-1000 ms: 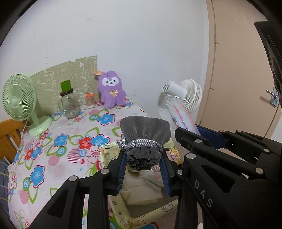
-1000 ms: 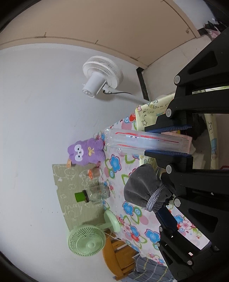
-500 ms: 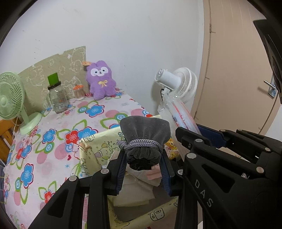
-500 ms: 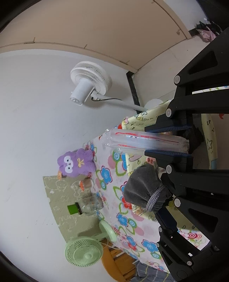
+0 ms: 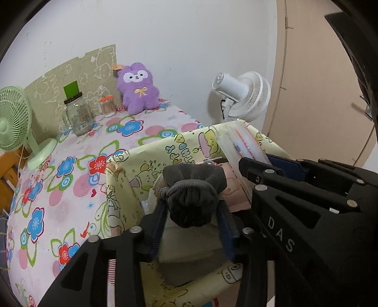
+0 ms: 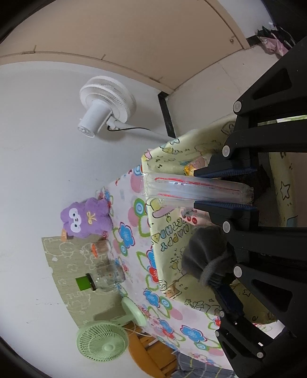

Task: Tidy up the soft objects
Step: 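Lower both held items into the gift box and open both grippers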

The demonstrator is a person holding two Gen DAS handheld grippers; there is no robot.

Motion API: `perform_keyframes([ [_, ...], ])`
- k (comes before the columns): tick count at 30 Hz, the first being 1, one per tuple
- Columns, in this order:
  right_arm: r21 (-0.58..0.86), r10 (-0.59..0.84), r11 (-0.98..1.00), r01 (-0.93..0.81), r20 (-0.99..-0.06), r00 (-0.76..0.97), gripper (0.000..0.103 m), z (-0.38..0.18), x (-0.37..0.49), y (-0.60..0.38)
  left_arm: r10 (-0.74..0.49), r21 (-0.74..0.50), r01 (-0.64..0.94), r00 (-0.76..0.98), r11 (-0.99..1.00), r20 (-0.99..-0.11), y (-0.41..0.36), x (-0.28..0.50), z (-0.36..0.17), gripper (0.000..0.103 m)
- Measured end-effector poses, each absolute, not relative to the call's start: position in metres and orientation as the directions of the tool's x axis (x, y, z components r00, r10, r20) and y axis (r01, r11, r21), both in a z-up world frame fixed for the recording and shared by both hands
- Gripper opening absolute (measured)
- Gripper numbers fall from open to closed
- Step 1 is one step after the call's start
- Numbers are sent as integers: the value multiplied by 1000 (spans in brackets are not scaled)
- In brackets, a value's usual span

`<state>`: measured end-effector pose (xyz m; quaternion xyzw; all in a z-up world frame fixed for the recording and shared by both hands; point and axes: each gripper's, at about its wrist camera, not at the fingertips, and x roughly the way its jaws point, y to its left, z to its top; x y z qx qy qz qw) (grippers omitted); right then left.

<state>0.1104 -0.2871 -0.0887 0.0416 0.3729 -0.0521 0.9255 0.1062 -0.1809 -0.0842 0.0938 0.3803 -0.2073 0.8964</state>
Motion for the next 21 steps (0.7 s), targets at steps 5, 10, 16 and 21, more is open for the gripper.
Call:
perform_keyframes([
  [5, 42, -60, 991, 125, -700, 712, 21, -91, 113, -286, -297, 9, 439, 623, 899, -724, -181, 109, -84, 62],
  [10, 46, -58, 991, 127, -705, 707, 21, -93, 117, -288, -300, 6, 436, 630, 900, -716, -181, 110, -81, 77],
  [16, 51, -49, 992, 119, -704, 709, 25, -93, 120, -290, -300, 3, 432, 633, 902, -714, -181, 113, -80, 81],
  [21, 56, -37, 993, 105, -696, 717, 38, -92, 120, -289, -300, 4, 432, 635, 902, -712, -181, 114, -80, 83],
])
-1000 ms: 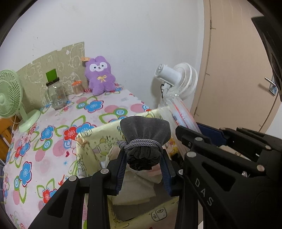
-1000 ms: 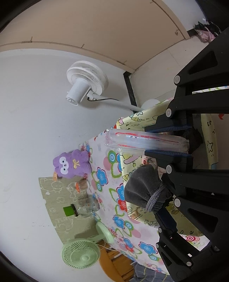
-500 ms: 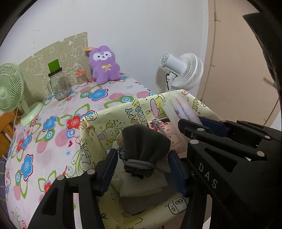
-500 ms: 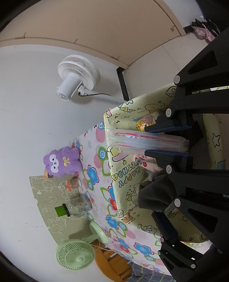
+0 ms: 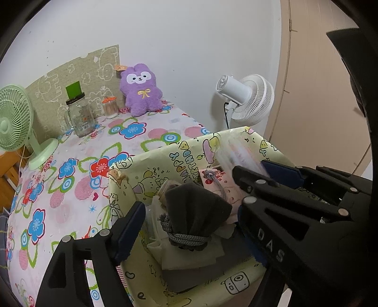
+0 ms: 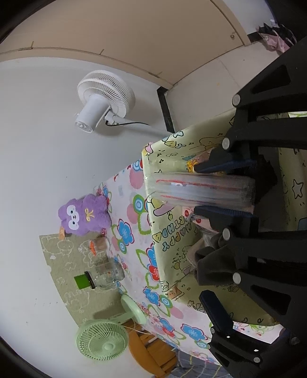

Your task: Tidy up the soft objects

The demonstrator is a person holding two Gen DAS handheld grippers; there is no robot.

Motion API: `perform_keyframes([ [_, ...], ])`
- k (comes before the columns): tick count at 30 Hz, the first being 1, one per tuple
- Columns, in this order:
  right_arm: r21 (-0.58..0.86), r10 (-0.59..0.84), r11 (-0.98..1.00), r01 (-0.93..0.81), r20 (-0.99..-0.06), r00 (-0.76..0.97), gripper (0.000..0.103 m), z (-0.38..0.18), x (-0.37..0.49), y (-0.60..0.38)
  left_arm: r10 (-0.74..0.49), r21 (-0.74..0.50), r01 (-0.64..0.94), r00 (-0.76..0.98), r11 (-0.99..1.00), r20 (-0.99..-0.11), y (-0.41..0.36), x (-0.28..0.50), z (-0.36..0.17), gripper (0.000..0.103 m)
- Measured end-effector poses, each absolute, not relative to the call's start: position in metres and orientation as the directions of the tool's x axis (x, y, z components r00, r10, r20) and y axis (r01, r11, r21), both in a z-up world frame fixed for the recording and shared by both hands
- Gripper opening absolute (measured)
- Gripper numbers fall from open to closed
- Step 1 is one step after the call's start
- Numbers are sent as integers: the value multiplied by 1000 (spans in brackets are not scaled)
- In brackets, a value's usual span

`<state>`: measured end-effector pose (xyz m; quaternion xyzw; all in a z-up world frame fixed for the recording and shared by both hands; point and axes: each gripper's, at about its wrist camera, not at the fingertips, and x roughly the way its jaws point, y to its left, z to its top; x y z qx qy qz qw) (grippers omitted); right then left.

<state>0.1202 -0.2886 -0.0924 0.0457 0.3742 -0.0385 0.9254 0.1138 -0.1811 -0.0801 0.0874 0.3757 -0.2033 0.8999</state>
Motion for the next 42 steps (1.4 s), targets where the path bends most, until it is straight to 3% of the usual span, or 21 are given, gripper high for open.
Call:
perform_keyframes([
  [15, 56, -33, 994, 95, -670, 742, 71, -82, 109, -282, -291, 16, 417, 661, 909, -692, -173, 105, -72, 90],
  [30, 26, -52, 996, 84, -596, 801, 87, -57, 82, -254, -285, 11, 383, 707, 924, -647, -145, 86, -52, 96],
  [42, 17, -37, 998, 56, -548, 835, 94, -34, 63, -218, -247, 19, 322, 762, 946, -598, -106, 67, -31, 103],
])
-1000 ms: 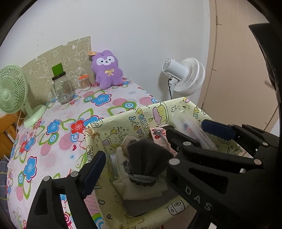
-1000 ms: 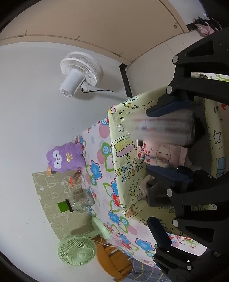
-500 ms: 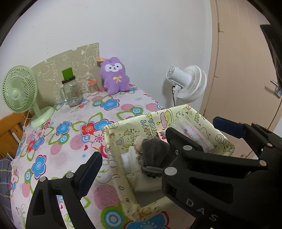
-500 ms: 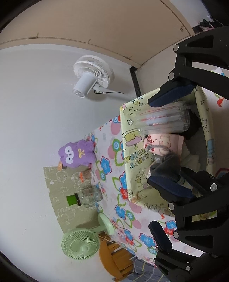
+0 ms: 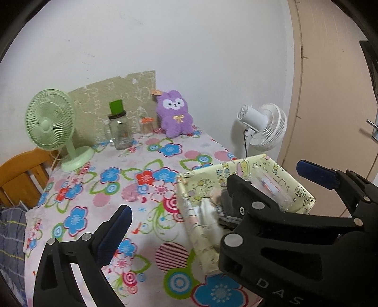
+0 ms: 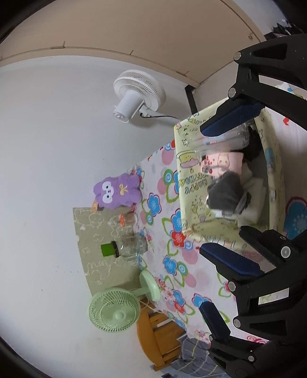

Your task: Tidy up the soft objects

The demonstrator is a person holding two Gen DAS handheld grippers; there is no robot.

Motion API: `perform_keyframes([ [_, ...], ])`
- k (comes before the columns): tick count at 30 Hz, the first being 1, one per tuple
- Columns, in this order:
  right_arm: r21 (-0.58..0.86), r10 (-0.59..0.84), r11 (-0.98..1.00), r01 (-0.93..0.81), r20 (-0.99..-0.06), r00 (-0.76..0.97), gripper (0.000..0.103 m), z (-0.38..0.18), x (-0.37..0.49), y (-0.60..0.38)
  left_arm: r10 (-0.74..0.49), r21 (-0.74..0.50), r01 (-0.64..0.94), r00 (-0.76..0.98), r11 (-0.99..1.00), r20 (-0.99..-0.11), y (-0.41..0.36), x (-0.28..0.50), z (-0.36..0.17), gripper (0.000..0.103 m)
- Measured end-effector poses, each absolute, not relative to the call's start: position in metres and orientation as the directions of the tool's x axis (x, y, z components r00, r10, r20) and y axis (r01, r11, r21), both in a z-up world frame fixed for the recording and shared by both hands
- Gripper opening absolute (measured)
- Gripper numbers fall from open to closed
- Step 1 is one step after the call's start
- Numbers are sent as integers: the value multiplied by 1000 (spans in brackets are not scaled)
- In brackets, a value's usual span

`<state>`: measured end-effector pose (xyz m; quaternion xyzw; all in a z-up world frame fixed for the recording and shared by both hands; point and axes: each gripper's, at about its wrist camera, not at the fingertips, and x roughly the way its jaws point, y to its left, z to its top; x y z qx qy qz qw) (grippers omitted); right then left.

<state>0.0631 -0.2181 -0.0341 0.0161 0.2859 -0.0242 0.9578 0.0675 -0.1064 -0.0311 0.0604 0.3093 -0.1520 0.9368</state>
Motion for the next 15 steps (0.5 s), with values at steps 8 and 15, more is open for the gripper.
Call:
perform_keyframes([
  [8, 11, -12, 1000, 21, -506, 862, 98, -18, 48, -188, -210, 23, 267, 804, 963, -557, -73, 52, -16, 103],
  [15, 3, 16, 1000, -17, -480, 877, 100, -7, 34, -160, -153, 36, 202, 836, 979, -527, -44, 38, -6, 103],
])
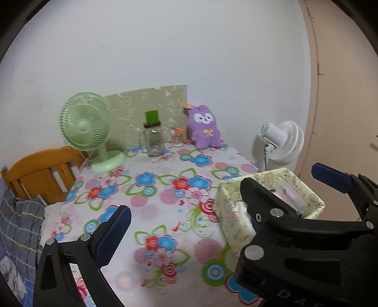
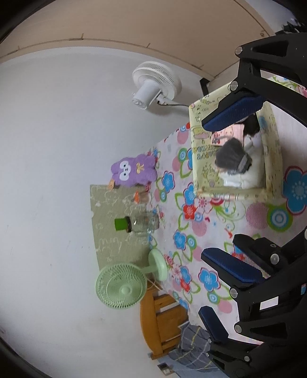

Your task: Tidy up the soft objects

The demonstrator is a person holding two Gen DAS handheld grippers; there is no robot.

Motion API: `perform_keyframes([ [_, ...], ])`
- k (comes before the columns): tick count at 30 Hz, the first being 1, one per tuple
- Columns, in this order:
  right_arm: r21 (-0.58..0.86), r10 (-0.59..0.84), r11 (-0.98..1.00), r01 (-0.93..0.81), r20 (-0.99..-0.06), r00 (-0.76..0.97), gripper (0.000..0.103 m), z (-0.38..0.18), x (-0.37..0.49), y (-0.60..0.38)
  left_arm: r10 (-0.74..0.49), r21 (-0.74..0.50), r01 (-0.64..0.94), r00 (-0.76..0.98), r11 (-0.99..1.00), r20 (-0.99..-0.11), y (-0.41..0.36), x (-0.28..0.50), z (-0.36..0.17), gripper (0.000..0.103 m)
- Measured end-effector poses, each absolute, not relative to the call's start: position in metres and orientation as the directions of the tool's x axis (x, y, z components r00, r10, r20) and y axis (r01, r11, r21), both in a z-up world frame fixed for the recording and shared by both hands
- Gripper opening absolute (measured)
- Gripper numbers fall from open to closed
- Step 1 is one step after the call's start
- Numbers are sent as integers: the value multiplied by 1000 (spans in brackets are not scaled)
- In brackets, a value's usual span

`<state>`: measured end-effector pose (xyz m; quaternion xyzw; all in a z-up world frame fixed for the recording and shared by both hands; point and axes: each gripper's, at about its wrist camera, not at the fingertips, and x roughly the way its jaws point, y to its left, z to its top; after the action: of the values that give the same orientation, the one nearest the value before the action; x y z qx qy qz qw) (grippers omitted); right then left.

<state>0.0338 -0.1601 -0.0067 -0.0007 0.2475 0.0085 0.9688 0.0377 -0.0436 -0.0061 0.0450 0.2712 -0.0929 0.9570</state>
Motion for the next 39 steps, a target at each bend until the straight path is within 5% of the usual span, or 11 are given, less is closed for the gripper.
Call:
perform_keyframes([
  [39, 48, 116, 993, -105, -398, 910, 103, 27, -12, -127, -20, 2, 22, 906, 1000, -423, 22, -9, 25, 103],
])
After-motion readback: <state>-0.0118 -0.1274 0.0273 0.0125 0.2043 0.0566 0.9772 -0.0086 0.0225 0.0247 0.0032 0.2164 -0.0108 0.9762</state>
